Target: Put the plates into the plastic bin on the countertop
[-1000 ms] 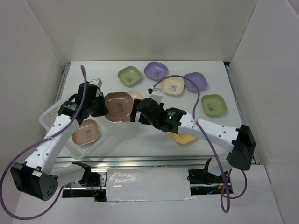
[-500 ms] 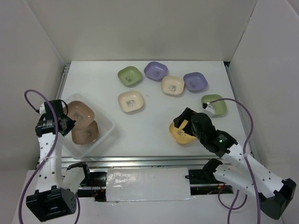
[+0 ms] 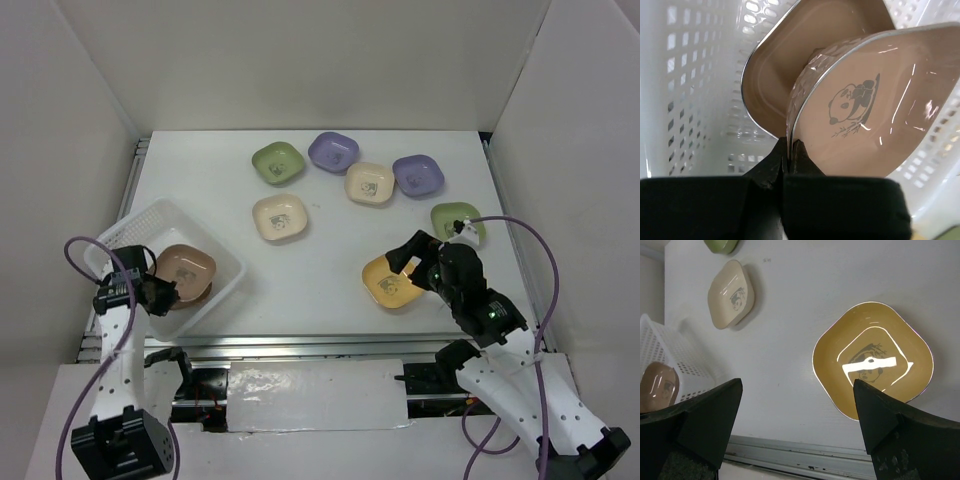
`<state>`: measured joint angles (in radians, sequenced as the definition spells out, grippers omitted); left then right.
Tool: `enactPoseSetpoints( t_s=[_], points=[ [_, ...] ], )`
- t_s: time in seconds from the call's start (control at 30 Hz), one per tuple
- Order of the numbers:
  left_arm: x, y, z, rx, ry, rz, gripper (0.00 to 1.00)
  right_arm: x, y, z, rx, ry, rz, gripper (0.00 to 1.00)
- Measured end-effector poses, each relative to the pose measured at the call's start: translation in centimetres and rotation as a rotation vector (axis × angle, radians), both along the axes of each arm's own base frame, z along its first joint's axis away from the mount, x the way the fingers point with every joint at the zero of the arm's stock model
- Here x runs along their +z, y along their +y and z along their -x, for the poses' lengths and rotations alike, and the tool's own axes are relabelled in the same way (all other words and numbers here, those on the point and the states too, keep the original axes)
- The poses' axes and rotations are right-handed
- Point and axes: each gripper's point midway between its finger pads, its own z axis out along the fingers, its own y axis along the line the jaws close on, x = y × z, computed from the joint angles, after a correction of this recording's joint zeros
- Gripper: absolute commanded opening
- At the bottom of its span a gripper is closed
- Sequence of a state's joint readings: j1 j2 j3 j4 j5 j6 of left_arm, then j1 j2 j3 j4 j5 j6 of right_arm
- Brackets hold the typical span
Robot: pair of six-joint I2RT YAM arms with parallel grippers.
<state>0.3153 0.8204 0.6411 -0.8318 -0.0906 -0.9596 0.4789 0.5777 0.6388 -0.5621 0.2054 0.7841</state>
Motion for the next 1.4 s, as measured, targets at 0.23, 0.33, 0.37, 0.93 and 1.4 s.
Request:
enactPoseSetpoints(
  t_s=[0.23,0.33,0.37,0.93,1.4],
  points=[
    [0.0,0.3,-0.5,0.171,-0.129,0.053,0.00,-0.7,0.1,0.3,0.039,0.016,0.009,1.00],
    [-0.3,0.6,-0.7,0.244,-0.158,0.081,0.00,-1.2,0.2,0.4,0.050,0.025,0.013,1.00],
    [-0.4,0.6,-0.9,0.264,-0.172,0.090,0.00,-1.2,0.2,0.5,0.053,0.026,0.012,1.00],
    [6.3,0.2,-2.6,0.267,-0.383,0.123,0.99,-2.1,-1.0,-0.2,-0.061,0.061,-0.015,1.00],
    [17.7,-1.3,-5.6,-0.120,-0.538,-0.024,0.99,-12.9,-4.2,1.4,-0.329,0.377,-0.012,0.96]
  ],
)
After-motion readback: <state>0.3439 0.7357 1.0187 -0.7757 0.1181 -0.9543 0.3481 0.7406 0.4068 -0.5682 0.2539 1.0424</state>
